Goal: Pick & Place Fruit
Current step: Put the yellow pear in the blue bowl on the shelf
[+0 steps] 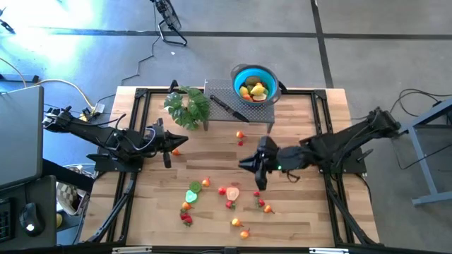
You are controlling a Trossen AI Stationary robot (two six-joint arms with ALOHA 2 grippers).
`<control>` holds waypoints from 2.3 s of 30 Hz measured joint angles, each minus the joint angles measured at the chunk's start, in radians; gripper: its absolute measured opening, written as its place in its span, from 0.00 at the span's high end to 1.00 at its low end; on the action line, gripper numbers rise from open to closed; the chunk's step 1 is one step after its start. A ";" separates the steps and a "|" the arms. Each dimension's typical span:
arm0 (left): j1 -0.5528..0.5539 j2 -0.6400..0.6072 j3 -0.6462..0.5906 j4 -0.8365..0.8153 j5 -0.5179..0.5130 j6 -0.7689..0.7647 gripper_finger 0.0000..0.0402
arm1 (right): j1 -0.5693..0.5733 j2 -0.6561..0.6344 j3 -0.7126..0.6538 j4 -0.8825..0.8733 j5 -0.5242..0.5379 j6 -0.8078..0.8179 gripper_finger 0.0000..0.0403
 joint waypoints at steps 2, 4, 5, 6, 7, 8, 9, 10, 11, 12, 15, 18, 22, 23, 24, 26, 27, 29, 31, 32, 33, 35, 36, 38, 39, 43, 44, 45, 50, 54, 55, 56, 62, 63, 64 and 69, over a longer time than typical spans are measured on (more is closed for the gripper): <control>0.000 0.000 0.000 0.000 0.000 0.000 1.00 | 0.021 0.016 0.000 -0.028 0.000 0.033 0.87; 0.000 0.000 0.000 0.001 0.000 0.000 1.00 | 0.046 0.024 0.000 -0.087 -0.003 0.075 0.88; 0.000 0.000 0.000 0.001 0.000 0.000 1.00 | 0.055 0.027 0.000 -0.115 -0.009 0.101 0.89; 0.000 0.000 0.000 0.001 0.000 0.000 1.00 | 0.065 0.028 0.000 -0.149 -0.019 0.132 0.89; 0.000 0.000 0.000 0.001 0.000 -0.001 1.00 | 0.076 0.029 0.000 -0.191 -0.029 0.166 0.90; 0.000 0.000 0.000 0.002 0.000 -0.003 1.00 | 0.086 0.029 0.000 -0.233 -0.037 0.203 0.91; 0.000 0.000 0.000 0.002 0.000 -0.003 1.00 | 0.095 0.030 0.000 -0.274 -0.051 0.241 0.92; 0.000 0.000 0.000 0.002 0.000 -0.003 1.00 | 0.105 0.030 0.000 -0.316 -0.067 0.280 0.92; 0.000 0.000 0.000 0.002 0.000 -0.003 1.00 | 0.114 0.030 0.000 -0.356 -0.084 0.312 0.93; 0.000 0.000 0.000 0.002 0.000 -0.003 1.00 | 0.123 0.030 0.000 -0.393 -0.101 0.344 0.93; 0.000 0.000 0.000 0.002 0.000 -0.003 1.00 | 0.145 0.030 0.000 -0.485 -0.157 0.420 0.94; 0.000 0.000 0.000 0.002 -0.001 -0.003 1.00 | 0.165 0.030 0.000 -0.546 -0.190 0.477 0.94; 0.000 0.000 0.000 0.002 -0.001 -0.003 1.00 | 0.192 0.043 0.000 -0.591 -0.165 0.494 0.94; 0.000 0.000 0.000 0.002 -0.001 -0.003 1.00 | 0.200 0.045 0.000 -0.597 -0.160 0.493 0.94; 0.000 0.000 0.000 0.002 -0.001 -0.003 1.00 | 0.207 0.045 0.000 -0.603 -0.157 0.493 0.93; 0.000 0.000 0.000 0.002 -0.001 -0.003 1.00 | 0.212 0.057 0.000 -0.604 -0.158 0.495 0.89; 0.000 0.000 0.000 0.002 -0.001 -0.003 1.00 | 0.213 0.061 0.000 -0.605 -0.161 0.496 0.87; 0.000 0.000 0.000 0.002 -0.002 -0.003 1.00 | 0.226 0.080 0.000 -0.606 -0.178 0.496 0.80; 0.000 0.000 0.000 0.002 -0.002 -0.003 1.00 | 0.233 0.098 0.000 -0.602 -0.189 0.495 0.71; 0.000 0.000 0.000 0.002 -0.002 -0.003 1.00 | 0.239 0.111 0.000 -0.601 -0.197 0.493 0.67; 0.000 0.000 0.000 0.002 -0.002 -0.003 1.00 | 0.248 0.124 0.000 -0.601 -0.204 0.484 0.62; 0.000 0.000 0.000 0.002 -0.002 -0.003 1.00 | 0.265 0.158 0.000 -0.600 -0.208 0.450 0.53; 0.000 0.000 0.000 0.002 -0.002 -0.003 1.00 | 0.272 0.175 0.000 -0.597 -0.208 0.432 0.49; 0.000 0.000 0.000 0.003 -0.002 -0.003 1.00 | 0.284 0.206 0.000 -0.594 -0.212 0.411 0.43; 0.000 0.000 0.000 0.003 -0.002 -0.003 1.00 | 0.290 0.222 0.000 -0.594 -0.212 0.410 0.40; 0.000 0.000 0.000 0.003 -0.003 -0.003 1.00 | 0.305 0.284 0.000 -0.582 -0.206 0.408 0.34; 0.000 0.000 0.000 0.002 -0.004 -0.003 1.00 | 0.309 0.299 0.000 -0.579 -0.205 0.407 0.34; 0.000 0.000 0.000 0.002 -0.004 -0.003 1.00 | 0.313 0.315 0.000 -0.575 -0.204 0.407 0.34; 0.000 0.000 0.000 0.002 -0.004 -0.003 1.00 | 0.327 0.385 0.000 -0.517 -0.247 0.407 0.35; 0.000 0.000 0.000 0.002 -0.004 -0.003 1.00 | 0.330 0.420 0.000 -0.485 -0.262 0.406 0.36; 0.000 0.000 0.000 0.002 -0.005 -0.003 1.00 | 0.330 0.424 0.000 -0.483 -0.257 0.404 0.36; 0.000 0.000 0.000 0.002 -0.005 -0.003 1.00 | 0.330 0.429 0.000 -0.481 -0.255 0.404 0.36; 0.000 0.000 0.000 -0.002 -0.005 -0.003 1.00 | 0.328 0.433 -0.030 -0.478 -0.253 0.381 0.36; 0.000 0.000 0.000 -0.004 -0.005 -0.003 1.00 | 0.326 0.433 -0.038 -0.478 -0.254 0.380 0.36; 0.000 0.000 0.000 -0.007 -0.005 -0.003 1.00 | 0.324 0.433 -0.047 -0.474 -0.252 0.379 0.36; 0.000 0.000 0.000 -0.025 -0.006 -0.003 1.00 | 0.314 0.433 -0.089 -0.415 -0.256 0.340 0.36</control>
